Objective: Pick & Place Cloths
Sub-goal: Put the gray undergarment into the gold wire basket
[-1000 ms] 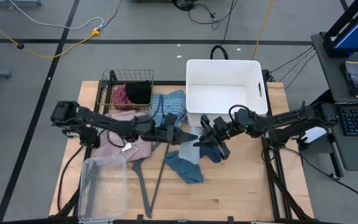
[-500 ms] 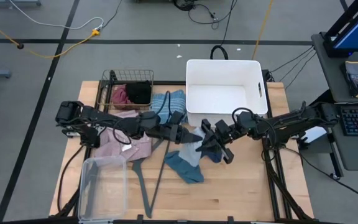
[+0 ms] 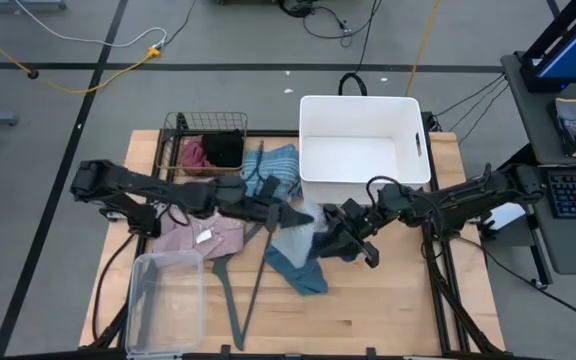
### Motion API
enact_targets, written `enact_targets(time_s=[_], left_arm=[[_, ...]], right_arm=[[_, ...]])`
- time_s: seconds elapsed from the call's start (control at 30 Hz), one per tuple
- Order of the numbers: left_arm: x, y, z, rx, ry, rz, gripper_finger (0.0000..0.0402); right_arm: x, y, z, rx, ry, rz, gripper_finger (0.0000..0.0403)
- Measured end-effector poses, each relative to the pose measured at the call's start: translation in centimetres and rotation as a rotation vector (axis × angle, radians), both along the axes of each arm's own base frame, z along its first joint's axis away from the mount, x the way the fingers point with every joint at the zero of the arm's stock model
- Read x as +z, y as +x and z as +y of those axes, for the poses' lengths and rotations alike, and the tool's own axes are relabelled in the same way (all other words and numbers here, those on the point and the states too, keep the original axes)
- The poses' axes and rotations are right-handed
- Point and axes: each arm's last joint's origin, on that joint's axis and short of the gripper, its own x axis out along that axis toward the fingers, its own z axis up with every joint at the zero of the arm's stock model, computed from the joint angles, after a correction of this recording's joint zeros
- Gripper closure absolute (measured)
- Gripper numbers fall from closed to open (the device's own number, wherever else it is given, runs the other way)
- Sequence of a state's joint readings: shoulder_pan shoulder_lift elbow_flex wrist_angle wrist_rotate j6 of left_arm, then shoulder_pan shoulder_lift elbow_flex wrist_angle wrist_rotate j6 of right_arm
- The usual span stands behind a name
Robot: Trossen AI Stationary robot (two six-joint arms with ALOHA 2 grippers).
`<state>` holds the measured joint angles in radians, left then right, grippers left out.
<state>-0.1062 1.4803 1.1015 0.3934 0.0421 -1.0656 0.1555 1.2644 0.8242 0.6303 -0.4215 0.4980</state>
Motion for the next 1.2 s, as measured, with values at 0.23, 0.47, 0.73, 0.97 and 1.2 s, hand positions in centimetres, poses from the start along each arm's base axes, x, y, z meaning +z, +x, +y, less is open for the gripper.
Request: enact_targets(time_s=[0.23, 0.47, 0.73, 0.97, 1.2], left_arm=[[3.2, -4.1, 0.0, 0.193, 0.349, -0.001, 0.0395], [5.2, -6.7, -2.7, 0.220, 0.864, -0.091, 0.0395], [7.9, -9.5, -5.7, 0.183, 1.062, -0.357, 0.0396], [10.0, -12.2, -7.8, 0.092, 1.200, -0.694, 0.0395], [10.3, -13.4, -9.4, 0.020, 1.408, -0.939, 0.0393]], right_arm=[[-0.5, 0.0, 0.3, 0.013, -0.008, 0.054, 0.0264], [-0.9, 0.0, 0.3, 0.011, -0.036, 0.080, 0.0271], [-1.6, 0.0, 0.2, 0.004, -0.108, 0.111, 0.0273], [-1.6, 0.1, -0.1, -0.012, -0.165, 0.075, 0.0273], [-1.6, 0.1, -0.2, -0.016, -0.226, 0.035, 0.0273]])
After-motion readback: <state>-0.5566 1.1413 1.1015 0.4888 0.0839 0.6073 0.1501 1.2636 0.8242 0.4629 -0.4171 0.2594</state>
